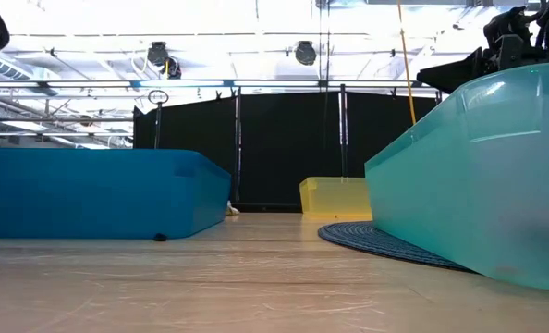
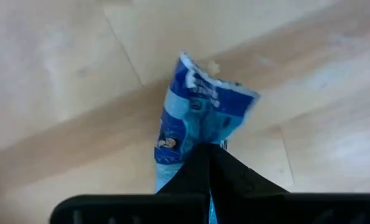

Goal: Pick and place Granola Bars by type
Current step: Put the blue granola bar into the blue bin

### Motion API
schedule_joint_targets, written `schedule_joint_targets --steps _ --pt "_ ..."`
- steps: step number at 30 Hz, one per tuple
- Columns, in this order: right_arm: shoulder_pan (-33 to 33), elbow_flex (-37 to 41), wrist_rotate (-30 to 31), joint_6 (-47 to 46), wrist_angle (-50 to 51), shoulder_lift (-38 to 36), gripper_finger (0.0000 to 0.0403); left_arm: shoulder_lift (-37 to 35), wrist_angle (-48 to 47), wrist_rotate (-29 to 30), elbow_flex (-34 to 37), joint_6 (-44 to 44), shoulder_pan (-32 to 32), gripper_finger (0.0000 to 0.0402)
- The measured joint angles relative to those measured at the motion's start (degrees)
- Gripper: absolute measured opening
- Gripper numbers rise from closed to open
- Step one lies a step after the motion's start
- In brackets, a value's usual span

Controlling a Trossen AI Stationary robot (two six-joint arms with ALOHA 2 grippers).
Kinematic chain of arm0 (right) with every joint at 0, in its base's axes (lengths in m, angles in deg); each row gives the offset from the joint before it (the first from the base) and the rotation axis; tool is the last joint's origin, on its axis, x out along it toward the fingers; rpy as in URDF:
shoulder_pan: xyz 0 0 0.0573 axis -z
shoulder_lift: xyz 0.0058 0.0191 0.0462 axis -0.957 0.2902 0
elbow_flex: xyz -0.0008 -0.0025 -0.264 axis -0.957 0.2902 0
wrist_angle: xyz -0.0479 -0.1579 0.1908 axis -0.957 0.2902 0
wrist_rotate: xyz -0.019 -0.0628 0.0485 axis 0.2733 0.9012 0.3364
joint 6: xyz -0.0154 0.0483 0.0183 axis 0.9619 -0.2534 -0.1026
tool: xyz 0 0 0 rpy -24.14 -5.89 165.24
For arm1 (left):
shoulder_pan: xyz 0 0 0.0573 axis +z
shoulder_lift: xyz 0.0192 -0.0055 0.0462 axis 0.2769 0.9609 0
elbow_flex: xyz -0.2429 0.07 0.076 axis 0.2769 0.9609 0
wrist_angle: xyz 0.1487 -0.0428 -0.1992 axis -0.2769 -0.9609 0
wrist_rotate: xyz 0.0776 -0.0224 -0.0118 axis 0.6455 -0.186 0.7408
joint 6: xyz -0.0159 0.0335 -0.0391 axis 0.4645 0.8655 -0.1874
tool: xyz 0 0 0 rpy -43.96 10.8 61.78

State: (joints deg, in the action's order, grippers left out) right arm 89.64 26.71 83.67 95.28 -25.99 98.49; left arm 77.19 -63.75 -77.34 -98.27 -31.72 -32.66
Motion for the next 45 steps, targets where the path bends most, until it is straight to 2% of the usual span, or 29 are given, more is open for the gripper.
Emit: schedule_joint_targets --steps 5,9,15,21,27,32,39,45 --pt "0.0 0.0 0.0 0.01 0.02 0.02 0.0071 -0.97 1.72 4.79 0.16 3.42 -0.41 0.0031" --pt "0.0 0.0 0.0 0.01 0.0 0.02 0.0071 -1.06 1.7 2.99 0.11 5.19 -0.37 0.0069" --pt "0.01 0.0 0.0 0.01 0.0 0.01 0.0071 -1.86 2.07 0.0 0.07 3.2 -0.34 0.0121" --pt "0.0 0.0 0.0 0.0 0.02 0.02 0.0071 -5.56 2.53 3.08 -0.02 2.21 0.11 0.0153" --pt "0.02 0.0 0.0 0.0 0.02 0.0 0.0071 -8.51 0.12 4.65 -0.13 1.45 0.14 0.0161" --pt "0.0 0.0 0.0 0.02 0.02 0.0 0.0071 -8.41 -4.6 3.36 -0.13 0.52 0.16 0.0161" --pt "0.02 0.0 0.0 0.0 0.02 0.0 0.0071 -7.65 -5.91 7.82 -0.13 -1.49 0.62 0.0161" --pt "0.01 0.0 0.0 0.0 0.01 0.0 0.0071 -4.14 -5.57 4.58 -0.13 -0.69 1.01 0.0161"
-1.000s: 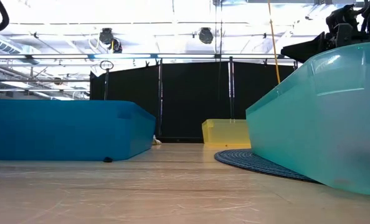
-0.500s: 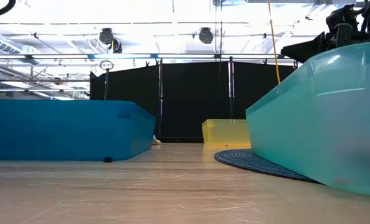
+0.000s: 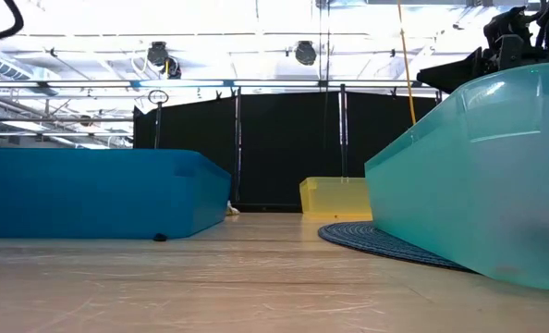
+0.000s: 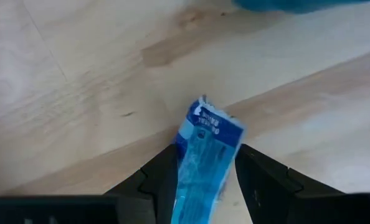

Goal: Pick and place Granola Bars by type
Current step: Put the blue granola bar into the blue bin

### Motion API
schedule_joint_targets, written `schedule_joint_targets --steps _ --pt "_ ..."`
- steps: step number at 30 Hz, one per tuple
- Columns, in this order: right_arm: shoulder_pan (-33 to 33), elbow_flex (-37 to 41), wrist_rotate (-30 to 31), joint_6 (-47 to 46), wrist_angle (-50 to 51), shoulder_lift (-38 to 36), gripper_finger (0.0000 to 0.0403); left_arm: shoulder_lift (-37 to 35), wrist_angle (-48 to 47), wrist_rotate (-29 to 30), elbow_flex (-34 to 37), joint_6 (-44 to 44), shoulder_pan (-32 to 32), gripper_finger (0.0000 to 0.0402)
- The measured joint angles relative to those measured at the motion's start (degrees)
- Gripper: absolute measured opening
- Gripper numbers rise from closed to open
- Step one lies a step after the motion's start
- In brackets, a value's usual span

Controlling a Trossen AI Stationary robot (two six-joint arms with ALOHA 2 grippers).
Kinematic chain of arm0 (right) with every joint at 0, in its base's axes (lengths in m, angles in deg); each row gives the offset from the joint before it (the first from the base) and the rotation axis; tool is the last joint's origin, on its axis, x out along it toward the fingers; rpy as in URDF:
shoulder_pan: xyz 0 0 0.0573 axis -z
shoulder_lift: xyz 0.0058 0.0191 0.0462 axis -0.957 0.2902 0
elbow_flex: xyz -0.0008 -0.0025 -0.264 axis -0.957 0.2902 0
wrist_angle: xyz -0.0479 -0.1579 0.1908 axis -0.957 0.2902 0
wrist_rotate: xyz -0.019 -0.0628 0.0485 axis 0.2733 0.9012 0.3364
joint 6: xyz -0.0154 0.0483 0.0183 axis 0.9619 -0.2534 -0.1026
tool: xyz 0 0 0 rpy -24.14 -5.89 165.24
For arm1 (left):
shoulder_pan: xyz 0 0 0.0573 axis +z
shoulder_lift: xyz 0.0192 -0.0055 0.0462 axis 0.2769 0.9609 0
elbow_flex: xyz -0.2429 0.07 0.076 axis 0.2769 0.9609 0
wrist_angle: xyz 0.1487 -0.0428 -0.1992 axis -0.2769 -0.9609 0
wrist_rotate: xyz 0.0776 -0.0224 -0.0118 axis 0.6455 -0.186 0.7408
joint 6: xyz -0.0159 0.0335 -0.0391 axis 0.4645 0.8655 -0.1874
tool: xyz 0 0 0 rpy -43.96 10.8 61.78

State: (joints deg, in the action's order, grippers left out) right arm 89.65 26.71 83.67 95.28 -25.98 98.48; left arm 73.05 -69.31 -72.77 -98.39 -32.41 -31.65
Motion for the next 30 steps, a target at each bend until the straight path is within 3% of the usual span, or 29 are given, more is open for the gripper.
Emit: schedule_joint_targets --steps 13,30 --pt "-0.01 0.0 0.0 0.0 0.01 0.02 0.0071 5.62 3.98 -0.92 -0.26 0.17 0.09 0.0161" --pt "0.0 0.0 0.0 0.02 0.01 0.01 0.0071 5.92 3.89 0.36 -0.15 -0.55 0.2 0.0161"
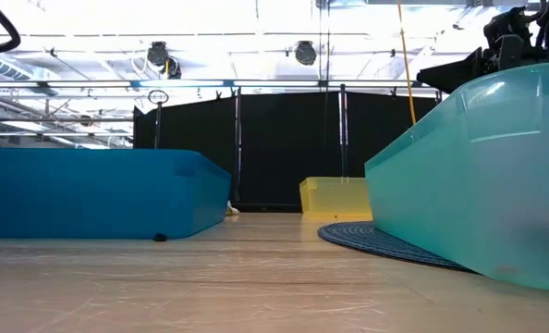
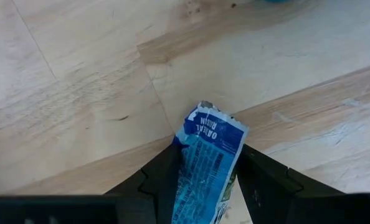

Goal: Pick and place Granola Bars by type
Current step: Put the blue granola bar into the blue bin

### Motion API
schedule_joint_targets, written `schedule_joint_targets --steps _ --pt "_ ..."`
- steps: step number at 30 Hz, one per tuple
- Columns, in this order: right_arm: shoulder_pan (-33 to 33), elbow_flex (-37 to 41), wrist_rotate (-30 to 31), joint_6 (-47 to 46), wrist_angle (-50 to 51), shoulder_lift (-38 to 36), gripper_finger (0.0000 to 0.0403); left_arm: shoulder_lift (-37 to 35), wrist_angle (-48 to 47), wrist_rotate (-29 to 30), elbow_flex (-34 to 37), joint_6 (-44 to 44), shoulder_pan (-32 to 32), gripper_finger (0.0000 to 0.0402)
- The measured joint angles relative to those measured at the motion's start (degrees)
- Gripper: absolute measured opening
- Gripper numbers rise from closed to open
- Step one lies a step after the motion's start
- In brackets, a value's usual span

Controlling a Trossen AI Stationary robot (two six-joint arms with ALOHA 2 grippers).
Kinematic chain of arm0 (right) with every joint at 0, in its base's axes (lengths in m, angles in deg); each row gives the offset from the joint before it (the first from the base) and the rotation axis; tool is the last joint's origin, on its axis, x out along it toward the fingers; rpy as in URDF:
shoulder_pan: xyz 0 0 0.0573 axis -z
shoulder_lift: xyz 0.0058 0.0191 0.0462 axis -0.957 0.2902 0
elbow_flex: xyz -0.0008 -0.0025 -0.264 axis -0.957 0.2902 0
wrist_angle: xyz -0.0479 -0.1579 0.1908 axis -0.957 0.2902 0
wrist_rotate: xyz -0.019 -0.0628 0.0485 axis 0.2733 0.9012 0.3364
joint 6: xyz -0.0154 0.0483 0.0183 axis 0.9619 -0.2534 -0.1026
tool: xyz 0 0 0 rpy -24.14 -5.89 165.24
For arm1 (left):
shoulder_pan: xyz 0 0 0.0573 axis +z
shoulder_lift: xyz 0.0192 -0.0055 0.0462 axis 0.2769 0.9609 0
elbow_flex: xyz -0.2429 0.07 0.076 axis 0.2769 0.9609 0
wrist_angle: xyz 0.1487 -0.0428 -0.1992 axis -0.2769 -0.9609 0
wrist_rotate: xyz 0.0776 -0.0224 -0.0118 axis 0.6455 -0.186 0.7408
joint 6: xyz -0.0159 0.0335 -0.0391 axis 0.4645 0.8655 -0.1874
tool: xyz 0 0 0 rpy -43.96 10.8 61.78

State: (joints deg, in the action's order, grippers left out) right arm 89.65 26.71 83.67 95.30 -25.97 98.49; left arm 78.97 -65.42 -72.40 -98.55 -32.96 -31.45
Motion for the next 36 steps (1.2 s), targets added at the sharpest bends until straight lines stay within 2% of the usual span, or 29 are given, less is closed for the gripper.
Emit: schedule_joint_targets --steps 20,24,31,33,36 --pt "0.0 0.0 0.0 0.0 0.0 0.01 0.0071 0.09 -0.39 0.43 0.07 0.2 -0.02 0.0158" --pt "-0.01 0.0 0.0 0.0 0.0 0.01 0.0071 0.09 -0.58 0.38 0.11 0.2 -0.04 0.0124" --pt "-0.01 0.0 0.0 0.0 0.0 0.0 0.0071 0.09 -0.59 0.86 0.11 0.2 0.0 0.002" --pt "0.01 0.0 0.0 0.0 -0.02 0.01 0.0071 0.09 -0.57 0.84 0.11 0.2 0.0 0.0015" --pt "-0.01 0.0 0.0 -0.02 -0.02 0.01 0.0071 0.09 -0.49 0.82 0.11 0.2 0.0 0.0029"
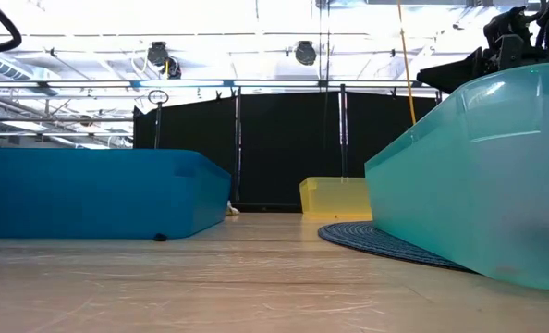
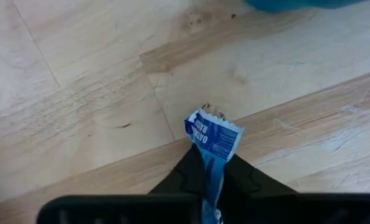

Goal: Pick and place Granola Bars by type
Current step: Put the blue granola bar into the blue bin

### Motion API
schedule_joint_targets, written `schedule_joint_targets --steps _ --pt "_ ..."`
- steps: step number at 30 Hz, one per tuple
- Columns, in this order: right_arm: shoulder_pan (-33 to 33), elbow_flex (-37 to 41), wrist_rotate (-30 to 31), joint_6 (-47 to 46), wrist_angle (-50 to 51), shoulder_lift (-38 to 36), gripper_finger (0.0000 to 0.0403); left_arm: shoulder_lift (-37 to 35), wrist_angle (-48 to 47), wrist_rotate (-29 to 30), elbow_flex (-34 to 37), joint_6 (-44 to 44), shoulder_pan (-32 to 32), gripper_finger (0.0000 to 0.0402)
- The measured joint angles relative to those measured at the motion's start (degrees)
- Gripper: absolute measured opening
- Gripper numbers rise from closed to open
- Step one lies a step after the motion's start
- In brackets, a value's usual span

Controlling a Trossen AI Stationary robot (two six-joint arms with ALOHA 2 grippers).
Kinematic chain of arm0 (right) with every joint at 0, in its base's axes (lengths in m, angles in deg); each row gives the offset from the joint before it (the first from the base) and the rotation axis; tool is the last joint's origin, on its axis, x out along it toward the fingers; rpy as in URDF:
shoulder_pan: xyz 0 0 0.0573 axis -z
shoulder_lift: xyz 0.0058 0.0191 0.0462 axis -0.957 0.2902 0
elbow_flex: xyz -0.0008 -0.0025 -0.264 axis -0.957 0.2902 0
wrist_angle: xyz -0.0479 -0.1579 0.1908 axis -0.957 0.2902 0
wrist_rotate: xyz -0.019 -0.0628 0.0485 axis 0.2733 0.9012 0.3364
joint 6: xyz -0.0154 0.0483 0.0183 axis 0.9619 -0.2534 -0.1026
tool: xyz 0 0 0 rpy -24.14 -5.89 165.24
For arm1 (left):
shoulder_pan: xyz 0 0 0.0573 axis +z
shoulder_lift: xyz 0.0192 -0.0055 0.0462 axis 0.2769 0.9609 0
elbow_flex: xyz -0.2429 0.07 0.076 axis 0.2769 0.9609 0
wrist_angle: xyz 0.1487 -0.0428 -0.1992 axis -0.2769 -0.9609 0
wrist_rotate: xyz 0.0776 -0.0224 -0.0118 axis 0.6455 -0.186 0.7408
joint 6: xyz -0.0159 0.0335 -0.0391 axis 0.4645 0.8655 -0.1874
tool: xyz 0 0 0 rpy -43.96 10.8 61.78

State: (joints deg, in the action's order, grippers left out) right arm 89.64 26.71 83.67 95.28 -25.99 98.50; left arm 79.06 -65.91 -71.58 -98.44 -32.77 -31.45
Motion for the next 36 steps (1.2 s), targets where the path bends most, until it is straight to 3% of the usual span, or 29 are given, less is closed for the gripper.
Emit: schedule_joint_targets --steps 4,10,21,24,28,33,36 --pt "0.01 0.0 0.0 0.02 0.02 -0.02 0.0071 -1.4 0.18 0.15 0.07 -0.01 0.0 0.0019" --pt "0.0 0.0 -0.01 0.01 0.0 -0.01 0.0071 -5.71 -1.93 6.78 -1.75 1.44 0.04 0.0014" --pt "0.02 0.0 -0.01 0.01 0.0 -0.01 0.0071 -7.61 -21.65 12.67 -17.02 8.94 0.04 0.0011" --pt "0.0 0.0 0.0 0.0 0.0 0.0 0.0071 -7.61 -26.94 20.02 -21.76 12.98 0.37 0.0011" --pt "0.02 0.0 0.0 0.01 0.0 0.0 0.0071 -7.67 -31.16 34.98 -26.19 21.09 0.71 0.0011" --pt "0.02 0.0 0.0 0.0 0.0 -0.02 0.0071 -7.69 -31.4 51.74 -26.88 34.37 2.87 0.0012" --pt "0.01 0.0 0.0 0.0 0.0 0.0 0.0071 -7.72 -31.38 57.8 -25.68 38.92 5.21 0.0011"
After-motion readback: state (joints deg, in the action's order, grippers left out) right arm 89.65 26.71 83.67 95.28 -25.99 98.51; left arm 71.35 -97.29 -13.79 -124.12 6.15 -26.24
